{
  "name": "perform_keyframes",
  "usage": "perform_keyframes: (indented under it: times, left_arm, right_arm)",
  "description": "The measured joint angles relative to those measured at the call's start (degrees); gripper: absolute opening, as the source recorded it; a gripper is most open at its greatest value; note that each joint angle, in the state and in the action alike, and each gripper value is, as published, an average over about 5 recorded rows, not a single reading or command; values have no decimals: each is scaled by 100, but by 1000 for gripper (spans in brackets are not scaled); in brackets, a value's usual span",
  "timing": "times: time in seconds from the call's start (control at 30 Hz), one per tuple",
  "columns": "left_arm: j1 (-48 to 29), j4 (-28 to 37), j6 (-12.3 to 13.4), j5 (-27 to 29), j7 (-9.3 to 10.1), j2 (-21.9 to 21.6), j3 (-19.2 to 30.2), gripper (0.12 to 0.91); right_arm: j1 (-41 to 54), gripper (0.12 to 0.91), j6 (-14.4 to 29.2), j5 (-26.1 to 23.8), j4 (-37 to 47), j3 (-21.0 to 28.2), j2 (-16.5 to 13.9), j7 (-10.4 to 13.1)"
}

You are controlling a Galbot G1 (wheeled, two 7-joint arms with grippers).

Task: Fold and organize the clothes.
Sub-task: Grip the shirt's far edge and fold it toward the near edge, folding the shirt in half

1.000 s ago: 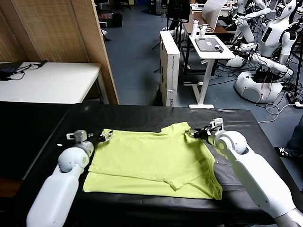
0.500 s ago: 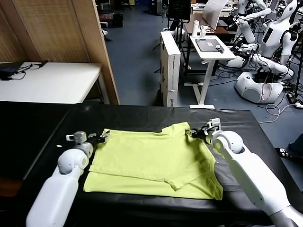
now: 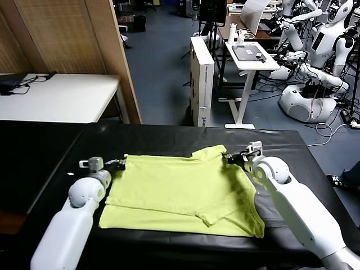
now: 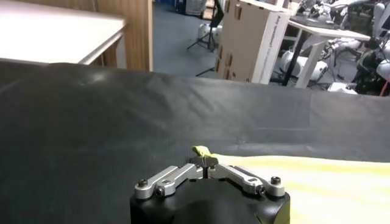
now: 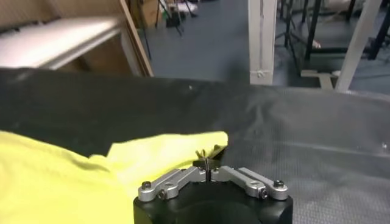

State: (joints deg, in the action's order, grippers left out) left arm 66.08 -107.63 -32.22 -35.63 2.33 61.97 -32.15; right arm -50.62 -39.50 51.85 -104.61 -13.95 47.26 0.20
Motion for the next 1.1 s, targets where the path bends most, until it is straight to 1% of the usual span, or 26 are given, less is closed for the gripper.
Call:
perform_keyframes:
  times: [0.17, 0.3, 0.47, 0.63, 0.83, 1.1]
  left_arm:
    - [632, -579, -7, 11, -16, -46, -294, 147]
    - [1153, -985, -24, 82, -23, -19, -479, 147]
    - [1704, -1375, -67, 206, -26, 55, -630, 147]
    - [2107, -1602, -174, 285, -44, 87, -779, 147]
    - [2485, -1680, -181, 426, -120, 175, -921, 147]
    - [2621, -1548, -143, 471, -125, 215, -1033, 147]
  right_arm:
    - [-716, 140, -225, -61, -743, -284, -404, 44]
    - [-1268, 140, -268, -53, -1240, -444, -697, 176]
    - [-1742, 140, -269, 9, -1710, -507, -1010, 328]
    - [-2079, 140, -269, -10, -1987, -530, -1276, 362]
    - [-2408, 140, -268, -195, -2098, -518, -1362, 321]
    - [-2756, 140, -269, -295, -2195, -521, -1377, 301]
